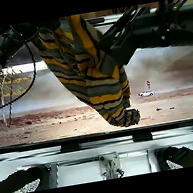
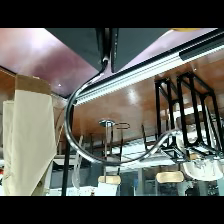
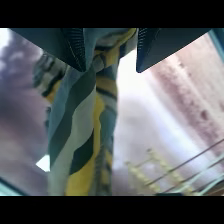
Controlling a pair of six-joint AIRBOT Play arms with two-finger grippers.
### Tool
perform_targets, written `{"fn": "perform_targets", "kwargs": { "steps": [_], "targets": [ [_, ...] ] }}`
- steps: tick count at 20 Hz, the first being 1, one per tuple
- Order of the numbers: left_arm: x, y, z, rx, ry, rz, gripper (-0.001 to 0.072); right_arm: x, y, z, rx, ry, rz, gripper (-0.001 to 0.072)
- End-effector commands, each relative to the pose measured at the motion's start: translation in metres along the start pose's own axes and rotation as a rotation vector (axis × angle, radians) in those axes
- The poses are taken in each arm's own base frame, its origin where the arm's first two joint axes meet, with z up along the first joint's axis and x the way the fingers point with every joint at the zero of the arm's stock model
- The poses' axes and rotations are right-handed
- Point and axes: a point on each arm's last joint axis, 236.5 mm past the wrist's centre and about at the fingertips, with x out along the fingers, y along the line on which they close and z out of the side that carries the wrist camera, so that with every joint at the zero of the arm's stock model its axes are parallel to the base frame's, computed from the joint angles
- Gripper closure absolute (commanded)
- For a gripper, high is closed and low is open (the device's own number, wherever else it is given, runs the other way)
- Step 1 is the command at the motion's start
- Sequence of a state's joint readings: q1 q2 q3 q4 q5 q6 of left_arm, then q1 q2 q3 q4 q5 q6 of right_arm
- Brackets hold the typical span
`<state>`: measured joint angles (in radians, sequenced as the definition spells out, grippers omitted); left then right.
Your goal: Fold the shirts.
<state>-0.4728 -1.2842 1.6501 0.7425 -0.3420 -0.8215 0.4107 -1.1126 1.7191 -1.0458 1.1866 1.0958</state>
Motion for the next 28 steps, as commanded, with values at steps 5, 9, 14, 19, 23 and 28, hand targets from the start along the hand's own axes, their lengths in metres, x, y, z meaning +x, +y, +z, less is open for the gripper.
{"fn": "perform_targets", "kwargs": {
  "steps": [5,9,14,19,23,28],
  "targets": [
    [-0.006,-0.002,0.012,-0.003,-0.022,0.0,0.0661,0.032,-0.02,-0.028,0.011,0.101,-0.014,0.0281],
    [-0.009,0.002,0.019,0.0,-0.04,0.014,0.0661,0.04,-0.027,-0.025,0.015,0.083,-0.026,0.0283],
    [-0.011,0.013,0.016,0.003,-0.029,0.029,0.0661,0.027,-0.026,-0.007,-0.049,0.018,-0.05,0.0664],
    [-0.014,0.007,-0.008,0.006,0.075,-0.034,0.043,0.023,-0.026,0.006,-0.06,-0.032,-0.056,0.0671],
    [-0.016,0.002,-0.007,0.007,0.077,-0.046,0.0079,0.021,-0.026,0.027,-0.067,-0.123,-0.06,0.0672],
    [-0.039,-0.008,0.034,0.03,0.001,-0.047,0.0022,0.015,-0.065,0.027,0.016,-0.131,-0.218,0.0672]
  ]
}}
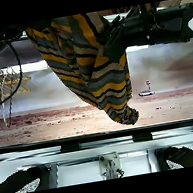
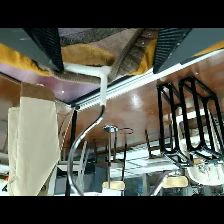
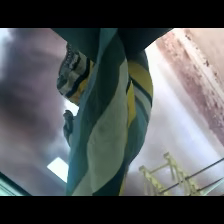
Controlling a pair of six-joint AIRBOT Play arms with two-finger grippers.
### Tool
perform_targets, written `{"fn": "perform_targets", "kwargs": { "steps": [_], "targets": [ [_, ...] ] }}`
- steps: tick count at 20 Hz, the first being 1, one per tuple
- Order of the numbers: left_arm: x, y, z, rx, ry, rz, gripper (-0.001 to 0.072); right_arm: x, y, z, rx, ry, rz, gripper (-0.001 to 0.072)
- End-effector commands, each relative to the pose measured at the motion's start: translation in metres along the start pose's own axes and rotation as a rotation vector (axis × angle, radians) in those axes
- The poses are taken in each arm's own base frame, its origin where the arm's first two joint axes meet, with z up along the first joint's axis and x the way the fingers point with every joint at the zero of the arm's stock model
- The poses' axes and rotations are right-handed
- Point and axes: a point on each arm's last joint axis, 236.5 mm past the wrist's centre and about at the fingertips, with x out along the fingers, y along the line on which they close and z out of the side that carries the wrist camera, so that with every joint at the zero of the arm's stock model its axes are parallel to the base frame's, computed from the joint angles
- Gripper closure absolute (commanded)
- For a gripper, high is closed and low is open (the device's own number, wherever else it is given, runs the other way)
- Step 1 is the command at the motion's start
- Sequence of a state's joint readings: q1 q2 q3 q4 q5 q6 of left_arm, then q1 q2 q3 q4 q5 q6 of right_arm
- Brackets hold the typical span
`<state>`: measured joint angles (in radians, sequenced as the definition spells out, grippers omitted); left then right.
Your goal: Fold the shirts.
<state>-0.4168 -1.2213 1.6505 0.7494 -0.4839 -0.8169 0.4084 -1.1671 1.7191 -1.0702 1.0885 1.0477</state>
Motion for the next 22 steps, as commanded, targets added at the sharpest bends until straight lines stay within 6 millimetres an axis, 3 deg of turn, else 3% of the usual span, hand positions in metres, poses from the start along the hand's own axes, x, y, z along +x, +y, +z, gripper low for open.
{"fn": "perform_targets", "kwargs": {
  "steps": [1,5,7,9,11,14,16,18,20,22],
  "targets": [
    [-0.023,-0.01,0.035,0.004,-0.068,-0.004,0.0023,-0.009,-0.058,0.02,0.078,-0.099,-0.228,0.0672],
    [-0.06,-0.022,0.08,0.035,-0.156,-0.003,0.0024,-0.054,-0.131,0.02,0.2,-0.137,-0.461,0.0672],
    [-0.066,-0.024,0.088,0.04,-0.174,-0.001,0.0025,-0.074,-0.148,0.022,0.205,-0.154,-0.516,0.0673],
    [-0.067,-0.025,0.088,0.04,-0.173,-0.002,0.0026,-0.107,-0.173,0.019,0.218,-0.164,-0.63,0.0672],
    [-0.066,-0.026,0.086,0.041,-0.165,-0.009,0.0026,-0.162,-0.207,0.003,0.257,-0.145,-0.836,0.0672],
    [-0.066,-0.03,0.083,0.043,-0.151,-0.022,0.0027,-0.27,-0.24,-0.045,0.357,-0.04,-1.187,0.0672],
    [-0.066,-0.03,0.082,0.043,-0.148,-0.024,0.0027,-0.341,-0.242,-0.079,0.425,0.039,-1.381,0.0672],
    [-0.066,-0.03,0.082,0.043,-0.149,-0.024,0.0027,-0.401,-0.237,-0.1,0.478,0.064,-1.531,0.0672],
    [-0.066,-0.03,0.082,0.043,-0.149,-0.023,0.0028,-0.446,-0.233,-0.116,0.505,0.089,-1.654,0.0672],
    [-0.066,-0.03,0.082,0.043,-0.149,-0.023,0.0028,-0.477,-0.235,-0.13,0.521,0.115,-1.74,0.0672]
  ]
}}
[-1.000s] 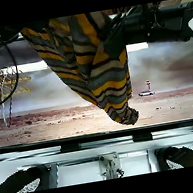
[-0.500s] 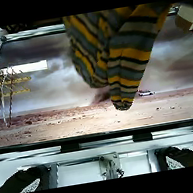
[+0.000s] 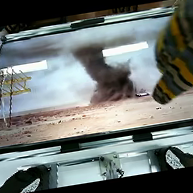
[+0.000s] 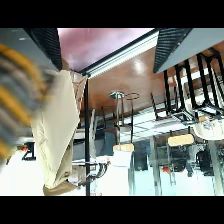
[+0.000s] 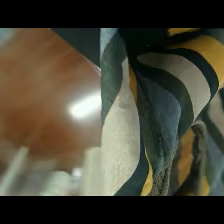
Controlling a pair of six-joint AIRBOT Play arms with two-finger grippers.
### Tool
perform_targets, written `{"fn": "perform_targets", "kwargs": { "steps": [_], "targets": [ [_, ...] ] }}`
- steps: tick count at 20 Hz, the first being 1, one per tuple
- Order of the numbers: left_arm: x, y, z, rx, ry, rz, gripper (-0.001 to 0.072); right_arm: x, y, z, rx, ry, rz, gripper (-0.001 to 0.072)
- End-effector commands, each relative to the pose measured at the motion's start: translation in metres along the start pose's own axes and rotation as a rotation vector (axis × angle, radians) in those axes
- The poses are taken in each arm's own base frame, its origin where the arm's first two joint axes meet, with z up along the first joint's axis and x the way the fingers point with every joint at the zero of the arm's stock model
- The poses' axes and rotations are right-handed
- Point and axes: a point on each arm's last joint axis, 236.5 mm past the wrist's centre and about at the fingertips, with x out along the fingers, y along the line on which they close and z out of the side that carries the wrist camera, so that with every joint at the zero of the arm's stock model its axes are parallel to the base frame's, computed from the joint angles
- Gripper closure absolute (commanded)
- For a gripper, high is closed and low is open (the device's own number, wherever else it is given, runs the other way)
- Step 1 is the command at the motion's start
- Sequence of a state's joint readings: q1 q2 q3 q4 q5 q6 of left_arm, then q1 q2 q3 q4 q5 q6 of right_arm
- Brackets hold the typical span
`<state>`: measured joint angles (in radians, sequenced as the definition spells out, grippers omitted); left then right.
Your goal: Fold the shirts.
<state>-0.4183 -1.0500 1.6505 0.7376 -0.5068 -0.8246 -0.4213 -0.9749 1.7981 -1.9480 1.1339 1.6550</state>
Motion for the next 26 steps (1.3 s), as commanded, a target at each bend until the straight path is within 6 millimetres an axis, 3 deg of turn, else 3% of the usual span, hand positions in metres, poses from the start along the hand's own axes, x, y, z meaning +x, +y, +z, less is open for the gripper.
{"fn": "perform_targets", "kwargs": {
  "steps": [1,7,10,13,19,23,26],
  "targets": [
    [0.0,0.0,0.001,0.001,-0.002,0.0,0.0029,0.002,-0.078,-0.009,0.033,0.023,-0.214,0.0671],
    [0.0,0.006,-0.006,0.063,0.025,0.024,0.0036,0.03,-0.125,0.012,0.09,-0.103,-0.334,0.0672],
    [0.0,0.006,-0.007,0.062,0.027,0.024,0.0036,0.053,-0.14,0.01,0.105,-0.121,-0.359,0.0672],
    [0.0,0.006,-0.007,0.062,0.027,0.024,0.0043,0.072,-0.152,0.022,0.116,-0.199,-0.371,0.0672],
    [0.0,0.007,-0.008,0.009,0.03,0.03,0.0065,0.115,-0.182,-0.002,0.208,-0.192,-0.406,0.0672],
    [0.0,0.007,-0.008,-0.032,0.03,0.031,0.0065,0.125,-0.203,-0.007,0.206,-0.21,-0.437,0.0672],
    [0.0,0.007,-0.008,-0.067,0.03,0.031,0.0065,0.12,-0.222,-0.003,0.198,-0.249,-0.469,0.0672]
  ]
}}
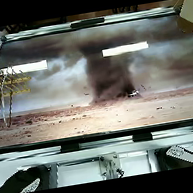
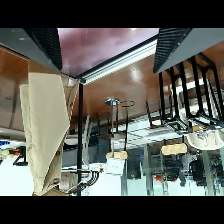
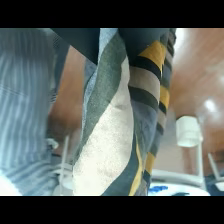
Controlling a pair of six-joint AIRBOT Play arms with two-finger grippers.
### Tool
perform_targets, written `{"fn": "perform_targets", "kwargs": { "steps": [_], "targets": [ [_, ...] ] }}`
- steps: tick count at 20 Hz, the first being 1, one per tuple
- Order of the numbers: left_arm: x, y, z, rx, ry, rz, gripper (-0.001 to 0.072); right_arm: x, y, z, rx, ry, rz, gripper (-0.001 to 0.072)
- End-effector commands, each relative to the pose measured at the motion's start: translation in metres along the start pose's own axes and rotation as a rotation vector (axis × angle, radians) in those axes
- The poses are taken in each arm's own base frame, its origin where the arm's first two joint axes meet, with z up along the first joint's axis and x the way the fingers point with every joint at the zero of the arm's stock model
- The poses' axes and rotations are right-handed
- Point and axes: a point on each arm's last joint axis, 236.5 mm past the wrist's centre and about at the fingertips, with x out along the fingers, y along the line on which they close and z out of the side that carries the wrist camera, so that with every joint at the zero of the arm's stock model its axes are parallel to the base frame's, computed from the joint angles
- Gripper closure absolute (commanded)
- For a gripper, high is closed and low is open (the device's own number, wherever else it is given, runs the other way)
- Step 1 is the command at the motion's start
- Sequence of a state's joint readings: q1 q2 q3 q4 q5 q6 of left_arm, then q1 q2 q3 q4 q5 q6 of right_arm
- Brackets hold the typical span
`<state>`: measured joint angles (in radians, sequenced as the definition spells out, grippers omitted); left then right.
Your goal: Fold the shirts.
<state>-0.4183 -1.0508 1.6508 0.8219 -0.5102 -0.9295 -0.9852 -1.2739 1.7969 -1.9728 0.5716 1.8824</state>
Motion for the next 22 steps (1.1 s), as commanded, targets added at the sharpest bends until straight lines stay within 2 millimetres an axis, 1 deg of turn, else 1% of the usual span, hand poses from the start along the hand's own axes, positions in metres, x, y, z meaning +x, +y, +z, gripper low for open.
{"fn": "perform_targets", "kwargs": {
  "steps": [1,5,9,11,15,19,22],
  "targets": [
    [0.0,0.0,-0.001,-0.036,0.001,0.001,0.0064,0.009,-0.022,0.007,0.006,-0.051,-0.033,0.0672],
    [0.0,0.0,-0.001,-0.084,0.005,-0.002,0.0065,0.017,-0.051,-0.002,0.014,-0.033,-0.088,0.0672],
    [0.0,-0.005,-0.007,-0.116,0.032,-0.019,0.0067,0.026,-0.068,-0.014,0.025,-0.013,-0.115,0.0672],
    [0.0,-0.008,-0.012,-0.122,0.053,-0.033,0.0112,0.028,-0.072,-0.014,0.03,-0.016,-0.122,0.0672],
    [-0.001,-0.014,-0.02,-0.123,0.088,-0.055,0.0112,0.03,-0.073,-0.019,0.031,-0.003,-0.124,0.0672],
    [-0.001,-0.015,-0.02,-0.123,0.09,-0.057,0.0112,0.032,-0.077,-0.039,0.03,0.07,-0.144,0.0671],
    [-0.002,-0.018,-0.025,-0.122,0.108,-0.069,0.0112,0.031,-0.079,-0.044,0.033,0.092,-0.151,0.0671]
  ]
}}
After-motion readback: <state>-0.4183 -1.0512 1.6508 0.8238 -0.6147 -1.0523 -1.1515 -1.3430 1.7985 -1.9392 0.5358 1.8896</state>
